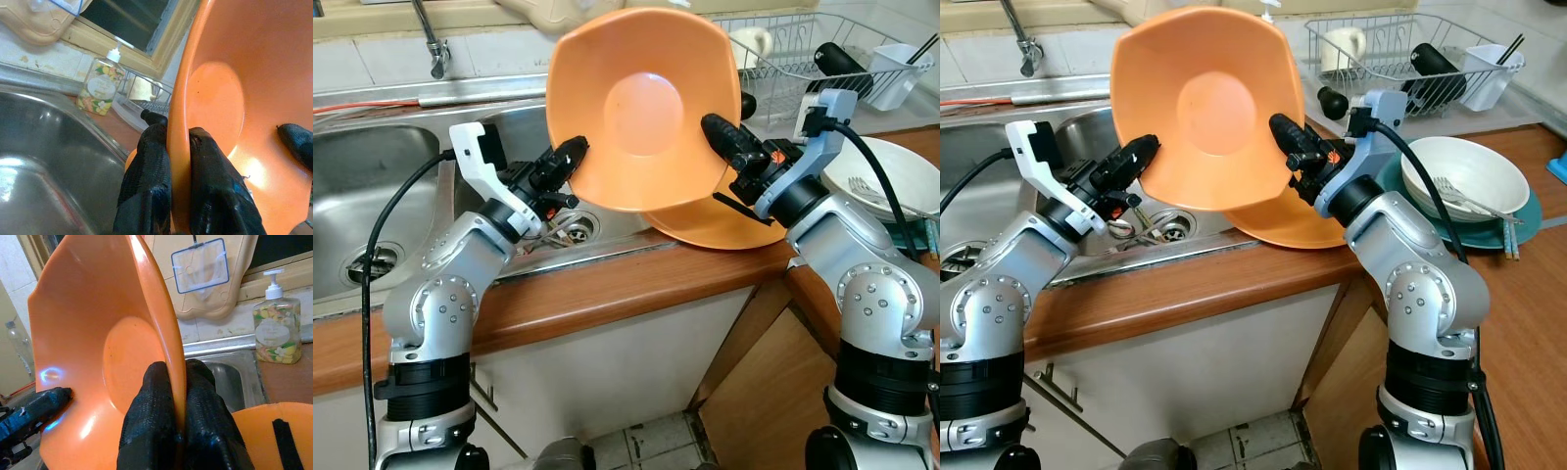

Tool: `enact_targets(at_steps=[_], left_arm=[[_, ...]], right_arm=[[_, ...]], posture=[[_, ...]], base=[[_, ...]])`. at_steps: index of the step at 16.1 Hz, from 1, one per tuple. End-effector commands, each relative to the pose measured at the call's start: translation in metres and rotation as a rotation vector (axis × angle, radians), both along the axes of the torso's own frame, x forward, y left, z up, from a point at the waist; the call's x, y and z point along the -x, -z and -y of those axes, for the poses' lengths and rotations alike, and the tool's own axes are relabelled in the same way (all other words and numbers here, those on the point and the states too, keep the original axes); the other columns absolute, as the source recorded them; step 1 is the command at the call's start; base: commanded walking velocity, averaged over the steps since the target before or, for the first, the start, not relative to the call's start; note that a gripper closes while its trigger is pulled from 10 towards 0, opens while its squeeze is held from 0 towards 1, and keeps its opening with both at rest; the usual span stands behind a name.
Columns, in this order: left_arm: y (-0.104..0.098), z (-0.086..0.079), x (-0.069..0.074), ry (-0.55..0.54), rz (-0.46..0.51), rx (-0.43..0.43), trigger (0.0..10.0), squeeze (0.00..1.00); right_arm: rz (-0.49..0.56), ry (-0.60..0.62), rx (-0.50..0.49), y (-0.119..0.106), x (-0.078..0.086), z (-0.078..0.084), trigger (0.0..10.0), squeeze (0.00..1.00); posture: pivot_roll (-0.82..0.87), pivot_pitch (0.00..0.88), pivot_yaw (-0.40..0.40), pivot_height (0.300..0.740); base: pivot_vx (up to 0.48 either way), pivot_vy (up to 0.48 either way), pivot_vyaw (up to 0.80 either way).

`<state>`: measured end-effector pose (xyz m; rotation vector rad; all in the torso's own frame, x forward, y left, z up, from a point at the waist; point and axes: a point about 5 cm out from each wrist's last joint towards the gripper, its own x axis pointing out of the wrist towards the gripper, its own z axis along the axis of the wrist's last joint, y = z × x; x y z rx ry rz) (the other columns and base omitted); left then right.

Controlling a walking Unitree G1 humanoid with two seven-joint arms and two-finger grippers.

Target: Kitchen organization

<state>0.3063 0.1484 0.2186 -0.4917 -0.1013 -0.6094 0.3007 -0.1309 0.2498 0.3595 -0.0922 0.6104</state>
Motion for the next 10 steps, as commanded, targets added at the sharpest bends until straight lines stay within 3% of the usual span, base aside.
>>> enact_targets(at_steps=[1,2,4,5,6,8,10], left_arm=[[-0.007,0.002,0.000,-0.036,0.029,-0.034,0.0,0.00],[-0.009,0.001,-0.001,-0.047,0.035,-0.017,0.0,0.00],[-0.014,-0.002,-0.002,-0.065,0.046,0.022,0.0,0.00],[-0.017,-0.006,-0.003,-0.081,0.052,0.060,0.0,0.00],[-0.020,-0.010,-0.005,-0.098,0.058,0.085,0.0,0.00],[-0.022,-0.018,-0.008,-0.142,0.064,0.087,0.0,0.00],[-0.018,-0.039,-0.016,-0.285,0.035,0.042,0.0,0.00]], right_arm=[[0.017,-0.014,0.011,-0.002,0.002,-0.005,10.0,0.00],[0.016,-0.017,0.005,-0.002,0.002,-0.005,10.0,1.00],[0.023,-0.009,0.016,-0.003,0.001,-0.003,10.0,1.00],[0.029,-0.001,0.031,-0.004,0.001,-0.002,10.0,0.74],[0.033,0.001,0.049,-0.004,0.001,-0.002,10.0,0.00],[0.041,0.002,0.088,-0.004,0.002,-0.001,10.0,0.00],[0.047,-0.007,0.228,0.001,0.005,-0.003,10.0,0.00]], posture=[[0.04,0.000,0.030,0.716],[0.04,0.000,0.030,0.716],[0.03,0.000,0.030,0.716],[0.03,0.000,0.031,0.716],[0.03,0.000,0.031,0.716],[0.03,0.000,0.031,0.716],[0.03,0.000,0.036,0.716]], base=[[0.000,0.000,0.00],[0.000,0.000,0.00],[0.000,0.000,0.00],[0.000,0.000,0.00],[0.000,0.000,0.00],[0.000,0.000,0.00],[0.000,0.000,0.00]])
